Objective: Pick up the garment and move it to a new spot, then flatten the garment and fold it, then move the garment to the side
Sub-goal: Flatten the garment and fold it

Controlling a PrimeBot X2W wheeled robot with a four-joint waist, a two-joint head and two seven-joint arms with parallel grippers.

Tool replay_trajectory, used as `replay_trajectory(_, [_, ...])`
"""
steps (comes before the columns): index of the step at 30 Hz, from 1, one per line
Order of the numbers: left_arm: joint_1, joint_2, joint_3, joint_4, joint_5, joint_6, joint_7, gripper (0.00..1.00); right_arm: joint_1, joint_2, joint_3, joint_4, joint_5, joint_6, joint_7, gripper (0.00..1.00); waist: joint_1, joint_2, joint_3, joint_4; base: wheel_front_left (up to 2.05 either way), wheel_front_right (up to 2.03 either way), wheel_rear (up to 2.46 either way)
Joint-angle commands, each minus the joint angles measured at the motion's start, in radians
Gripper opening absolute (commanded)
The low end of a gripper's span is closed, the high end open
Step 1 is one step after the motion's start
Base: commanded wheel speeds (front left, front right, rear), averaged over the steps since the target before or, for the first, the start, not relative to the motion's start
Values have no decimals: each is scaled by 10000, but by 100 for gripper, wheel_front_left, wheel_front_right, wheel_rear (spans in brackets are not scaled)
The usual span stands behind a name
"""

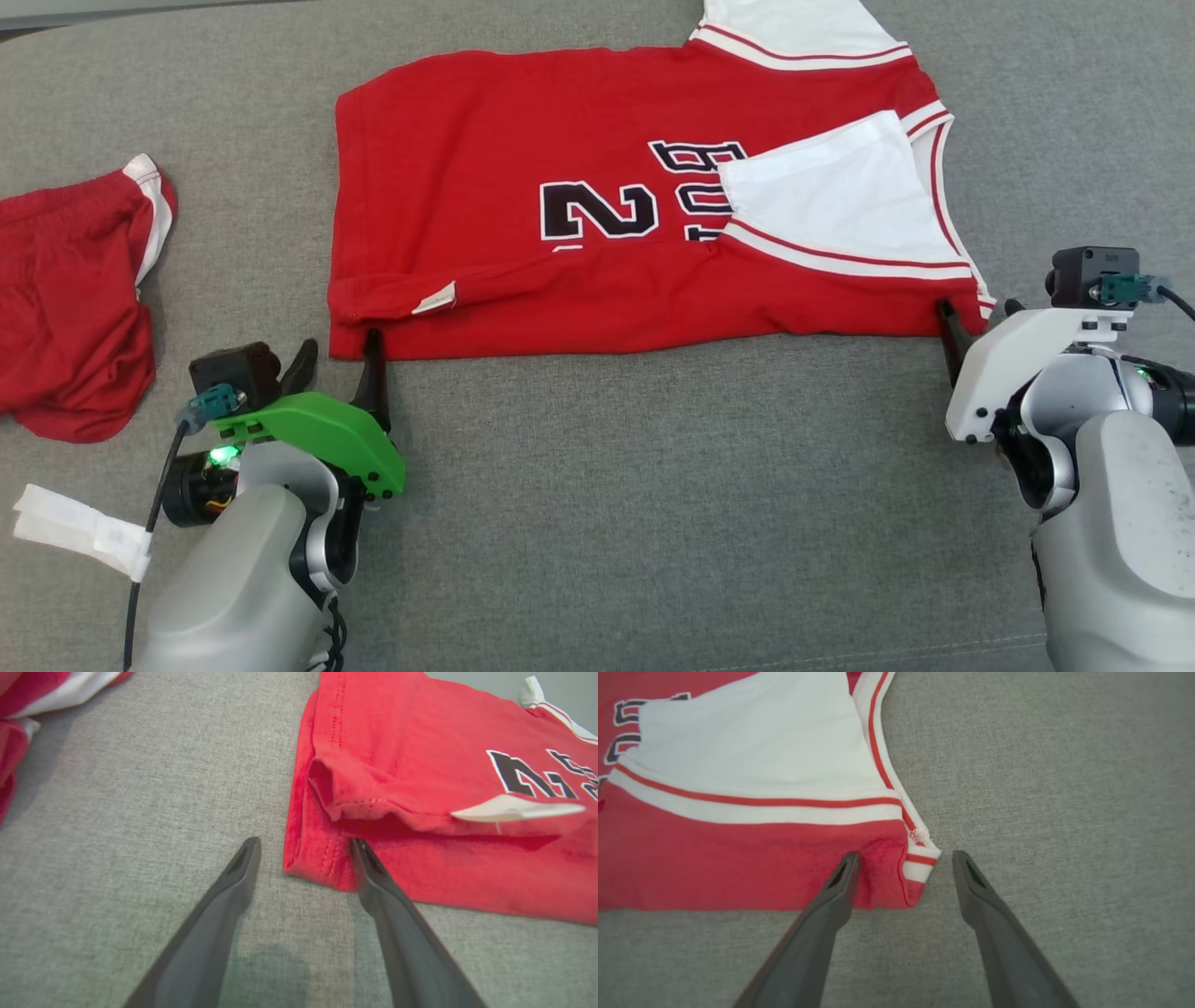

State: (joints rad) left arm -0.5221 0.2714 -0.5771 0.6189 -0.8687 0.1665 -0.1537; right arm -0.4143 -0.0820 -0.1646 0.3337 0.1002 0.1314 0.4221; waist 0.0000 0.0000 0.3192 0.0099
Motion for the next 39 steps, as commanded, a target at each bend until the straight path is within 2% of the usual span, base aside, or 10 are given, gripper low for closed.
replay_trajectory(1, [-150,-7,-38,167,59,60,139,100,-149,26,-62,195,-159,-14,11,100,0,0,76,13,0,0,0])
replay_trajectory(7, [-376,-102,-171,703,-135,-42,735,100,-286,200,-48,923,-247,-14,182,100,0,0,160,-13,0,0,0])
replay_trajectory(8, [-376,-125,-212,784,-163,-103,833,42,-292,221,5,1013,-203,-14,184,46,0,0,152,-18,0,0,0])
replay_trajectory(9, [-362,-152,-243,873,-214,-185,896,0,-308,237,72,1097,-152,-11,125,0,0,0,132,-27,0,0,0])
replay_trajectory(20, [976,14,-252,296,-662,-761,810,0,810,-90,-305,-319,321,-19,138,0,0,0,-815,56,0,0,0])
replay_trajectory(32, [3195,1090,-252,-2527,-948,296,1466,0,3597,226,-709,-3089,902,-21,1579,0,0,0,-1427,35,0,0,0])
replay_trajectory(34, [3467,1220,-221,-2895,-1026,421,1587,32,3882,269,-697,-3212,1011,-19,1709,0,0,0,-1403,25,0,0,0])
replay_trajectory(35, [3551,1276,-214,-3008,-1041,477,1625,100,3963,284,-677,-3251,1025,-19,1747,46,0,0,-1387,18,0,0,0])
replay_trajectory(36, [3637,1311,-189,-3132,-1082,534,1666,100,3992,284,-694,-3305,1059,-19,1719,100,0,0,-1366,10,0,0,0])
replay_trajectory(39, [3680,1388,-108,-3407,-1109,651,1694,100,3818,302,-662,-3342,1018,-16,1566,100,0,0,-1325,4,0,0,0])
